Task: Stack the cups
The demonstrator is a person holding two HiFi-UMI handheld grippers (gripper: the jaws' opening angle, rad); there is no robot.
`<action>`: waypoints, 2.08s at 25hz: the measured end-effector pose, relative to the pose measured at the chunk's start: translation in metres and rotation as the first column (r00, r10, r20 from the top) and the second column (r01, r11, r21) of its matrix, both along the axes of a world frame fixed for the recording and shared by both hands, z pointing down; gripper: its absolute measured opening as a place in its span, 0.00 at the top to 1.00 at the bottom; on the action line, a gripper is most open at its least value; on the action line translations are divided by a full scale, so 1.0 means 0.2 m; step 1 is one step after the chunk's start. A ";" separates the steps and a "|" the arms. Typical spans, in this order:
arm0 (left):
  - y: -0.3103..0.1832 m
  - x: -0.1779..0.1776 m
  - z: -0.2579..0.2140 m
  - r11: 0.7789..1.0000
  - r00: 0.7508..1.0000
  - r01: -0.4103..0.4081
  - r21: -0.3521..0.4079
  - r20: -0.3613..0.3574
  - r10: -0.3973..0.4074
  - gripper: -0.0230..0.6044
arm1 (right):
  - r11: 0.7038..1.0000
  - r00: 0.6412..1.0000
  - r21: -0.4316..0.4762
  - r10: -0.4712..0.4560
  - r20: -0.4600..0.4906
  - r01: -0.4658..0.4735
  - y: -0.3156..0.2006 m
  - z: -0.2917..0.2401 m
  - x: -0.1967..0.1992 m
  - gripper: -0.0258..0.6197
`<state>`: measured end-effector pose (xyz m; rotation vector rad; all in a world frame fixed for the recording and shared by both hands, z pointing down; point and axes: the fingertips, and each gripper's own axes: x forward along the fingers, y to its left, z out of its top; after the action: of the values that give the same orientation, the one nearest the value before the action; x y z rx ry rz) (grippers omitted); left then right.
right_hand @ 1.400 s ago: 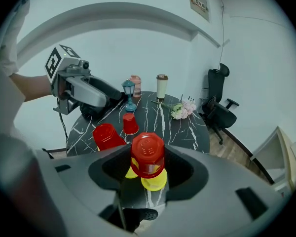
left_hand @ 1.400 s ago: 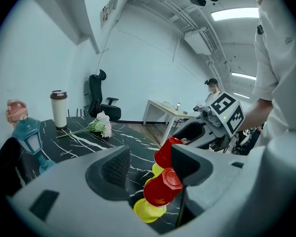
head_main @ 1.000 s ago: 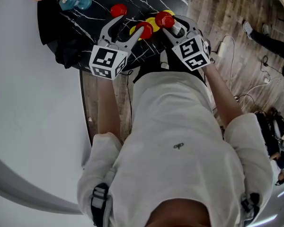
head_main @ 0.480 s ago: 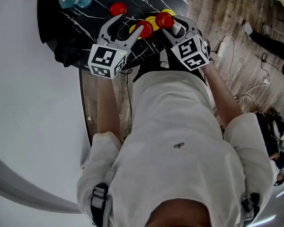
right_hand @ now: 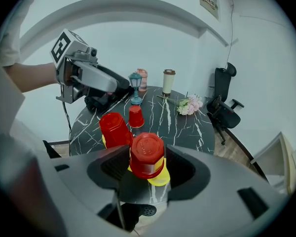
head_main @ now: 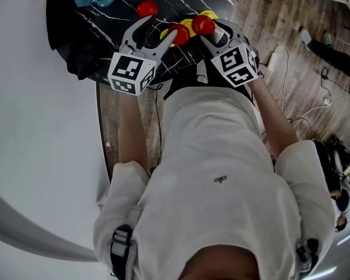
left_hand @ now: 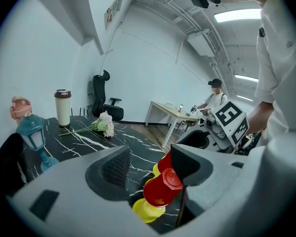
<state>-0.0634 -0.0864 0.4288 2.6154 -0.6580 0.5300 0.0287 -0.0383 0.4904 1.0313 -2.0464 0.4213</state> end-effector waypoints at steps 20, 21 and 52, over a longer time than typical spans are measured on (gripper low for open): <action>-0.11 -0.12 0.10 0.999 0.999 0.041 -0.007 0.029 -0.041 0.55 | 0.997 0.998 0.046 0.068 0.004 -0.068 -0.02 -0.13 0.06 0.55; -0.12 -0.13 0.11 0.999 0.998 0.046 -0.006 0.034 -0.046 0.55 | 0.996 0.997 0.048 0.072 0.004 -0.072 -0.02 -0.14 0.06 0.55; -0.36 -0.23 0.57 0.997 0.966 0.076 0.019 0.246 -0.078 0.55 | 0.976 0.978 0.065 0.206 0.009 -0.206 0.02 -0.23 0.21 0.56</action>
<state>-0.1097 -0.1589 0.5425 2.5425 -0.8369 0.8388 0.0699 -0.0345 0.4450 1.2904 -1.9736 0.4641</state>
